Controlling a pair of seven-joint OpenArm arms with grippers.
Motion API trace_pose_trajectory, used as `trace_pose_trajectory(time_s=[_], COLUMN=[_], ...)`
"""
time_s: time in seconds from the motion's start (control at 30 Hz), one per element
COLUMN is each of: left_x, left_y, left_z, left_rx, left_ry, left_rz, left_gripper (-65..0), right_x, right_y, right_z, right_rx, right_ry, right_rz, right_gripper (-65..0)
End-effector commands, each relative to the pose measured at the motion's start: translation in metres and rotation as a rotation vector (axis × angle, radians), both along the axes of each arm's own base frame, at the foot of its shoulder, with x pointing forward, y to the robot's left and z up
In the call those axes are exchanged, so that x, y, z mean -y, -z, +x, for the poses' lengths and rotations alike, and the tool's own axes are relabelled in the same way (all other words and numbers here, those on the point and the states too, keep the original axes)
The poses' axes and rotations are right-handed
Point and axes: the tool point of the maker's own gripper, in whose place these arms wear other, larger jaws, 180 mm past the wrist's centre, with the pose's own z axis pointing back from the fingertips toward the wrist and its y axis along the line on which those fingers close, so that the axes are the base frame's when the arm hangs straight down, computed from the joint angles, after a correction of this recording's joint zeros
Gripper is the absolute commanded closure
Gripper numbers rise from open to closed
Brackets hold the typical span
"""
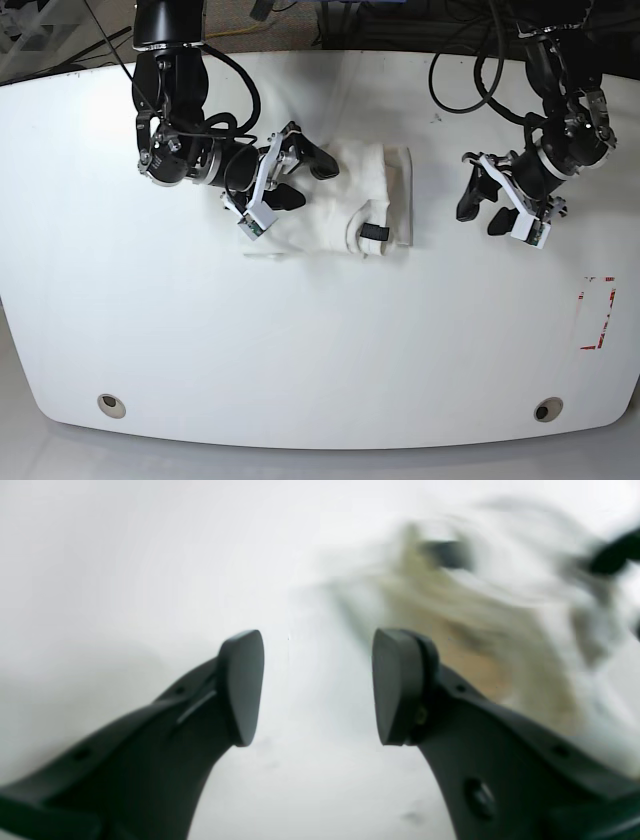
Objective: Fold the T-shirt properly
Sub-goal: 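Fold the other side inward with the right gripper toward the left gripper, then press the folded bundle flat with both grippers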
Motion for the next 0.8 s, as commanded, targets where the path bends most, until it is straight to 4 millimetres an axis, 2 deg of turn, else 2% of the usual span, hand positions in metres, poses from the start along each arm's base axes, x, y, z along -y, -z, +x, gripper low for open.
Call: trace_pose_trajectory(time_s=[0.0, 0.1, 0.23, 0.33, 0.47, 0.5, 0.63, 0.77], left_x=[-0.003, -0.004, -0.001, 0.022, 0.059, 0.066, 0.117, 0.144], left_y=[-0.018, -0.021, -0.033, -0.038, -0.036, -0.034, -0.024, -0.008], left_z=[0.005, 0.007, 0.019, 0.027, 0.028, 0.027, 0.023, 0.016], left_rx=[0.054, 0.064, 0.103, 0.119, 0.12, 0.118, 0.108, 0.082], left_ry=[0.038, 0.046, 0.052, 0.118, 0.227, 0.25, 0.374, 0.407], left_rz=[0.025, 0.04, 0.04, 0.034, 0.05, 0.06, 0.077, 0.118], left_gripper=[-31.8, -31.9, -31.9, -31.9, -31.9, -31.9, -31.9, -31.9], right_x=[-0.023, -0.049, -0.066, -0.064, -0.033, -0.027, 0.025, 0.064], right_y=[-0.005, 0.008, 0.022, 0.001, -0.016, -0.017, -0.01, -0.012], right_z=[0.0, -0.007, -0.01, -0.003, 0.009, 0.013, 0.037, 0.067], right_rx=[0.038, 0.035, 0.037, 0.112, 0.189, 0.193, 0.186, 0.191], right_ry=[-0.043, -0.091, -0.142, -0.137, -0.089, -0.077, 0.032, 0.115], right_rz=[0.02, 0.007, -0.049, -0.046, -0.104, -0.114, -0.188, -0.237], right_gripper=[-45.7, -45.7, -45.2, -42.6, -42.0, -41.9, -41.7, -41.5])
